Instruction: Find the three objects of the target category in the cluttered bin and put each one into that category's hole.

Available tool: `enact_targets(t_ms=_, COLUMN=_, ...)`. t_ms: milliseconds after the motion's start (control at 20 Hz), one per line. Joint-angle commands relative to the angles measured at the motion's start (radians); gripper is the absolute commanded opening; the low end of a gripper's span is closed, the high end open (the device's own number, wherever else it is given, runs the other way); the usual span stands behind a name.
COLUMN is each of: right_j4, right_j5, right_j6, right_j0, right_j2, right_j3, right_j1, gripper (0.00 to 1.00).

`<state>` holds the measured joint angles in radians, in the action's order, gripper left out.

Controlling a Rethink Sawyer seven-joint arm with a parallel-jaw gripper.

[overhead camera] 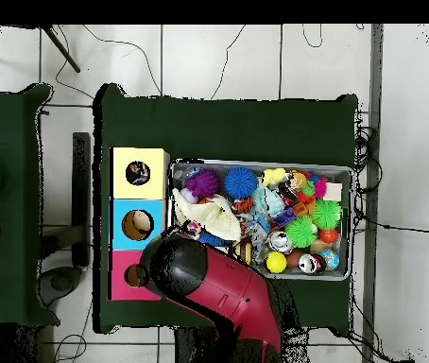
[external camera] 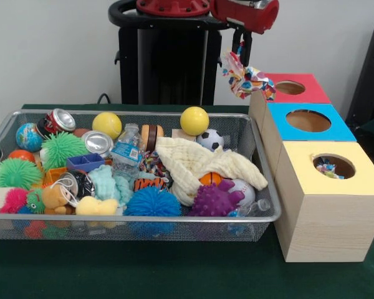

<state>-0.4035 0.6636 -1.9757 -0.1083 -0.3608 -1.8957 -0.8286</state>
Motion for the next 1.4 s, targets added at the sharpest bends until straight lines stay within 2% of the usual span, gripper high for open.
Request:
enact_targets(t_ms=50, right_j4=0.110, right_j5=-0.014, right_j6=0.060, right_j0=0.056, right_j2=0.084, right_j3=-0.023, right_j1=-0.059, gripper=0.00)
enact_targets(t_ms=350, right_j4=0.137, right_j5=-0.056, right_j6=0.069, right_j0=0.086, right_j2=0.113, right_j3=-0.060, right_j1=-0.080, gripper=0.00)
enact_targets(t_ms=950, right_j4=0.173, right_j5=-0.122, right_j6=0.029, right_j0=0.111, right_j2=0.160, right_j3=-0.137, right_j1=-0.112, gripper=0.00)
enact_targets(t_ms=1250, right_j4=0.182, right_j5=-0.142, right_j6=-0.012, right_j0=0.108, right_j2=0.180, right_j3=-0.124, right_j1=-0.096, gripper=0.00)
enact_targets(t_ms=1400, right_j4=0.180, right_j5=-0.117, right_j6=-0.038, right_j0=0.098, right_j2=0.182, right_j3=-0.078, right_j1=-0.070, gripper=0.00)
